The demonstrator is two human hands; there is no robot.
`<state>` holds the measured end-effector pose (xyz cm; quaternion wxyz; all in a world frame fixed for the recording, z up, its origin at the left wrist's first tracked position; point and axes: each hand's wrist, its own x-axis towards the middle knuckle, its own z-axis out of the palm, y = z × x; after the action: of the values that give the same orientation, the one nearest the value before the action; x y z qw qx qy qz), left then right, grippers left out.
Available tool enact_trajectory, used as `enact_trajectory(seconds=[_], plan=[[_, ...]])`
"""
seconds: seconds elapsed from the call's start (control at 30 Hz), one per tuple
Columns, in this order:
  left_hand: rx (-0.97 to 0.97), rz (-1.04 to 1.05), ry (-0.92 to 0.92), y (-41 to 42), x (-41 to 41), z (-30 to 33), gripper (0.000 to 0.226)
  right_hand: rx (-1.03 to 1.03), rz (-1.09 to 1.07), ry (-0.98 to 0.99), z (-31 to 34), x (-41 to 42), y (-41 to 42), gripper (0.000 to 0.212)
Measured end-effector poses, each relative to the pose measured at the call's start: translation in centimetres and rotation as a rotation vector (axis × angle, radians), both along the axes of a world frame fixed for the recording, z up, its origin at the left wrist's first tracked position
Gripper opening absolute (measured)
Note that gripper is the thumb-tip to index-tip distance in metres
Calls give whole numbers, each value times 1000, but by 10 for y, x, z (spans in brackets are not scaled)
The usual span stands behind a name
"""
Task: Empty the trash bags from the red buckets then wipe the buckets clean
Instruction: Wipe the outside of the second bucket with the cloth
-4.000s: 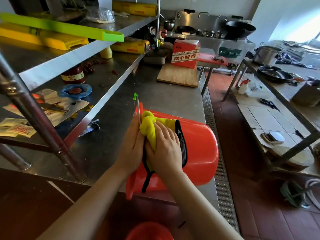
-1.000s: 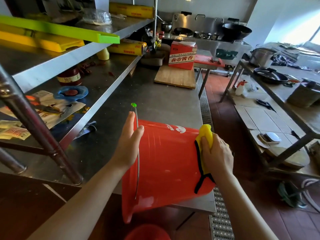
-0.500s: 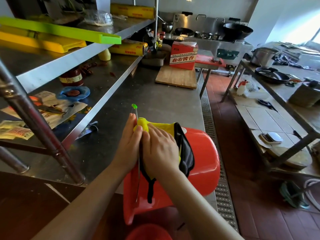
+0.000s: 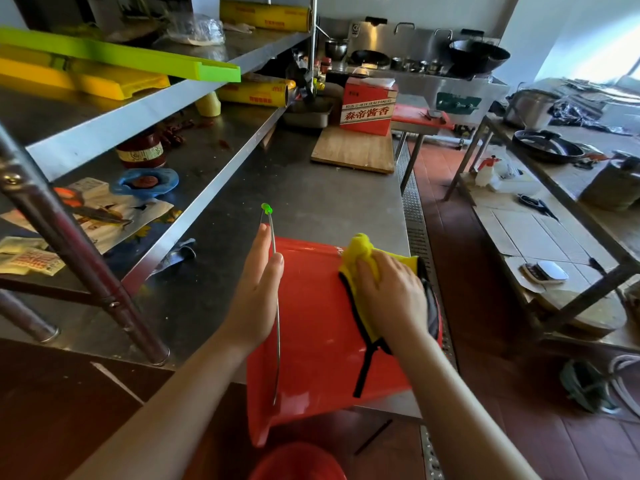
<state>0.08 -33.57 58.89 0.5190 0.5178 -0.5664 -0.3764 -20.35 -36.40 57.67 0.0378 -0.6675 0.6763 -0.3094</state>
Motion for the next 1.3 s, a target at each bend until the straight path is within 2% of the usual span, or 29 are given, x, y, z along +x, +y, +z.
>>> enact_trajectory(seconds=[0.17,0.3,0.4,0.67,0.93,1.17,1.3], plan=[[-18,-3,-25,5,-4,0,64,150,-139,-96,-5,-60,-8,28],[-19,-9,-15,8,-5,1,65,255,-224,-196,2,-76,-19,37],[-19,-11,-19,9,-5,1,66,279,-249,-163,9,-69,-27,45],[-35,-34,32,13,-4,0,66,171,-23,40,33,22,-23,59],[-5,11,88,7,-1,-6,75,64,213,99,46,101,-7,37],[-31,32,37,13,-6,-5,68,11,264,-30,38,86,-5,39],[-12,23,-3,14,-6,-2,69,3,219,-26,36,64,-7,44]])
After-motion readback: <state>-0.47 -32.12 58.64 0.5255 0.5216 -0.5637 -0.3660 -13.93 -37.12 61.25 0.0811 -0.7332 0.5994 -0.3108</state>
